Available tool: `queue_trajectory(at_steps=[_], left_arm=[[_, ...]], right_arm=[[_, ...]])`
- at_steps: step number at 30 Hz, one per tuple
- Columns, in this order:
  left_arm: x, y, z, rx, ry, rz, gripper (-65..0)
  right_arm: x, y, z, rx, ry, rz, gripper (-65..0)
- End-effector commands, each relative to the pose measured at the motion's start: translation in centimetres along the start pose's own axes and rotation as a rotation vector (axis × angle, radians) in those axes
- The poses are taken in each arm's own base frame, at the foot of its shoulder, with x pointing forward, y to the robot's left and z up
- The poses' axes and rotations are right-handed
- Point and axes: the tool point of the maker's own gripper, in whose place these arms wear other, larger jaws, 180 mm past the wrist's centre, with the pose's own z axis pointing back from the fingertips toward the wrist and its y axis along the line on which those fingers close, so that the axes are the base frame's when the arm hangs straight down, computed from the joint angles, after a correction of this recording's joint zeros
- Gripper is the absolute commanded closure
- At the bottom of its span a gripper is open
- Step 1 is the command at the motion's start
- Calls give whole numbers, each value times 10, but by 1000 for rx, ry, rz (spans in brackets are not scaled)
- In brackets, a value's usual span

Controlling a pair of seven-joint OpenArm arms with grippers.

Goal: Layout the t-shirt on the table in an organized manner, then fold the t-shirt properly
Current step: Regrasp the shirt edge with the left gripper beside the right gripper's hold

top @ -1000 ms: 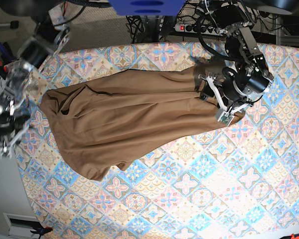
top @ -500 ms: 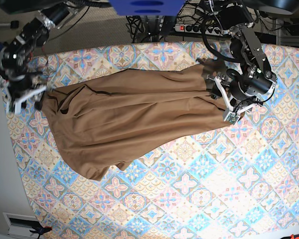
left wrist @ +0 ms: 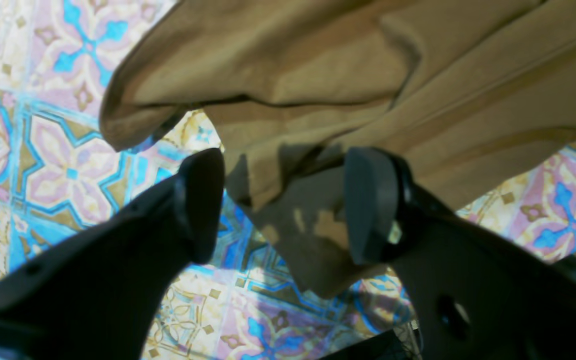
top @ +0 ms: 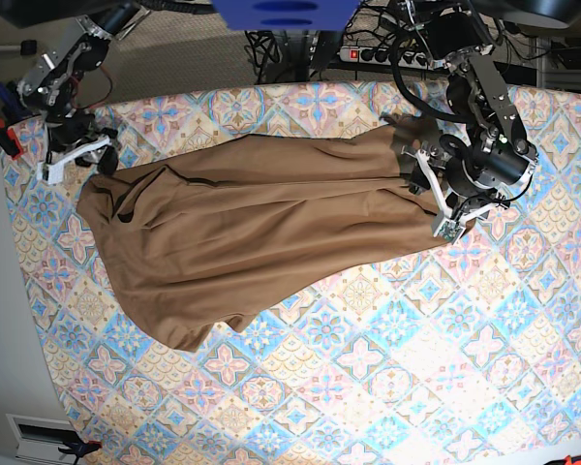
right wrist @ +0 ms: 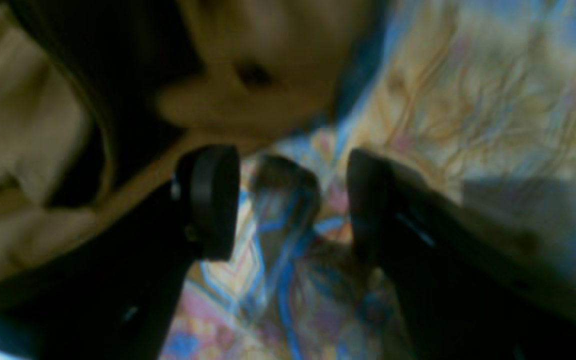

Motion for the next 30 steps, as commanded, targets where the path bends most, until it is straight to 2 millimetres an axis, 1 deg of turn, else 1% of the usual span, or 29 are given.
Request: queue_trajectory(at_steps=[1,2,4,8,9,12,13,16,19,20,24,26,27,29,30], left_arm=[[9,3,4,11,-32,-6,-368],[8,3,4,10,-30,-5,-368],[8,3,4,10,-30,-5,-368],[6,3,4,10,-26,-2,-368],[5,3,4,12,-24,-2,-368],[-11,2,5,-1,10,-16,-368],[-13,0,6,-10,11,-15,-368],[-28,-6,8,-52,29,-16,-368],[-51,-16,10,-99,69,-10,-368],[-63,-17,12,-103,93,0,-368],[-83,-16,18,-98,55,59,-368],[-92,-20,20,-105,69,68,-370],[-95,-22,20,-113,72,72,-373],[-98,-27,20,-142,65,94,-374],[-99,-26,21,-153,53,120,-375]], right_arm=[[4,2,-2,27,-9,22,-328],[-4,4,-5,48,10,24,-328],[-7,7,-13,73,20,12,-328],[9,14,-22,96,-11,1,-328],[9,14,-23,97,-12,0,-328],[9,15,-23,98,-11,1,-328],[12,15,-24,100,-17,2,-328],[15,16,-25,101,-21,4,-328],[15,16,-25,101,-21,4,-328],[15,16,-25,101,-21,4,-328],[15,15,-24,98,-20,7,-328],[20,10,-23,90,-19,28,-328],[21,13,-24,98,-15,41,-328],[18,26,-30,130,5,69,-328],[18,31,-32,144,11,81,-328]])
